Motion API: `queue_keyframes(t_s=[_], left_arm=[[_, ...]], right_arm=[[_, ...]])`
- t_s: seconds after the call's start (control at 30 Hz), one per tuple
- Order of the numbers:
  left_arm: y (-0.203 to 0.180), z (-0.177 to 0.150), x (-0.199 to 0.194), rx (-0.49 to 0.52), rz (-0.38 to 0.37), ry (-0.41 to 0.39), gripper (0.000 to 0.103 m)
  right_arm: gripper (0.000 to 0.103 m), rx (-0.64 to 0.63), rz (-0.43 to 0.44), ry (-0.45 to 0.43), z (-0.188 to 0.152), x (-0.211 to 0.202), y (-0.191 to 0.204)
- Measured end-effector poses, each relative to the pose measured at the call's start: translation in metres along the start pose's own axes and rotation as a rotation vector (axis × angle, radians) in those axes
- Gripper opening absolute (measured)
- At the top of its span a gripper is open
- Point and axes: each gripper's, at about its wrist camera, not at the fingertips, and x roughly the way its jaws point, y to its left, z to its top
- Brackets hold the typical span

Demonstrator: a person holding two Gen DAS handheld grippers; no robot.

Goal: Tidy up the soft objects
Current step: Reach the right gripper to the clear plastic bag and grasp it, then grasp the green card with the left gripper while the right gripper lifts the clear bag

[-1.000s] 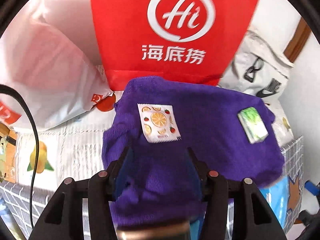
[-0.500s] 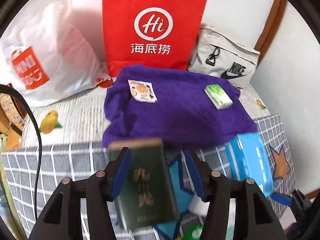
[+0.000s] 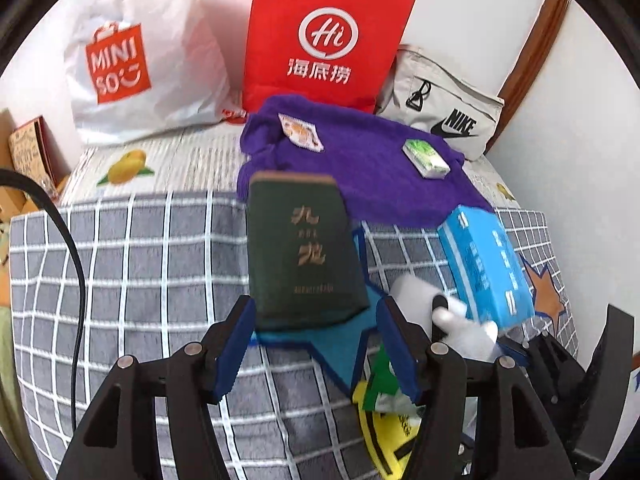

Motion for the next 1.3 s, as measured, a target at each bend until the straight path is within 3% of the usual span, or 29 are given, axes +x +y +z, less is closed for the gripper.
queue_keyframes(t_s=[0.1,0.17,0.2,0.3,0.7,0.87,1.0,1.17,1.3], left_arm=[[0.003,-0.013,-0.001,-0.006,0.002,0.007,0.061],[0.006,-0.021,-0.001,-0.020,-0.001,0.011,0.061],[0.007,-0.024,-0.001,-0.029,-0.004,0.013,0.061],[0.008,-0.034,0.002,-0.053,-0.023,0.019,0.061],[-0.010,-0.057,0.013,-0.012,-0.051,0.057,0.061],[-0.019,-0.061,0.024,-0.009,-0.083,0.091,0.061],[-0.025,-0.062,0.033,-0.005,-0.078,0.109,0.064],[-0.033,-0.062,0.038,-0.003,-0.085,0.111,0.067],[-0.034,-0.063,0.038,-0.002,-0.083,0.111,0.067]], right_arm=[[0.061,-0.019,-0.002,-0.012,-0.004,-0.003,0.004],[0.031,-0.019,-0.024,-0.010,-0.004,-0.004,0.001],[0.023,-0.004,-0.026,-0.008,-0.003,-0.006,-0.004],[0.014,0.072,0.043,-0.017,-0.004,-0.011,-0.017],[0.010,0.205,0.113,-0.100,-0.010,-0.054,-0.042],[0.011,0.259,0.089,-0.059,-0.024,-0.053,-0.059],[0.016,0.320,0.096,-0.004,-0.041,-0.045,-0.073],[0.036,0.328,0.118,0.043,-0.059,-0.043,-0.076],[0.039,0.333,0.159,0.067,-0.074,-0.049,-0.074]])
